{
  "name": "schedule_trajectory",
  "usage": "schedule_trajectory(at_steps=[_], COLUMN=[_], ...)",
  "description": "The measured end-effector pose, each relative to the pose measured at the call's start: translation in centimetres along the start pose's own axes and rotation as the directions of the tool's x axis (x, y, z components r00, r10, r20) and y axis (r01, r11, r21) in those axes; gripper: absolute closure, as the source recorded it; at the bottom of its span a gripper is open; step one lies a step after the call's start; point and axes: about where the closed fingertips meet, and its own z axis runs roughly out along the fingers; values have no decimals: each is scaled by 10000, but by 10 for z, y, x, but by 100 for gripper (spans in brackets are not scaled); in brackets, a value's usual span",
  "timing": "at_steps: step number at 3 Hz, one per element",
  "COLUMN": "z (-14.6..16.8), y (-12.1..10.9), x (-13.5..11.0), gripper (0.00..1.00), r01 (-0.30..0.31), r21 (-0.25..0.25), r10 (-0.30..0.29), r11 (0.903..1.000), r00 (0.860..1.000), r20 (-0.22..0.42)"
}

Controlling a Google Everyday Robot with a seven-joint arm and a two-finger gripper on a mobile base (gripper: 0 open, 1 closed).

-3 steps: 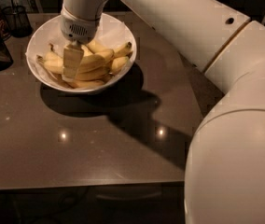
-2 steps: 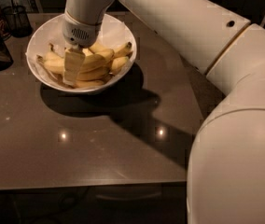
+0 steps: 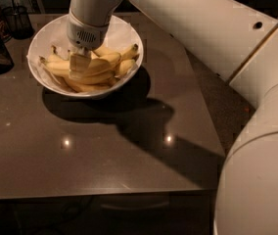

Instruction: Pick banana from white bowl

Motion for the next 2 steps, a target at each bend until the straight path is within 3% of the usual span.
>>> schedule_trajectory(at_steps=[1,2], z=[-6,-6], y=[1,1], x=[0,0], gripper=[95,100], r01=[249,258], r21=[323,334], r10=[-244,-253], r11=[9992,9991], r00=[9996,9996], r20=[-140,-147])
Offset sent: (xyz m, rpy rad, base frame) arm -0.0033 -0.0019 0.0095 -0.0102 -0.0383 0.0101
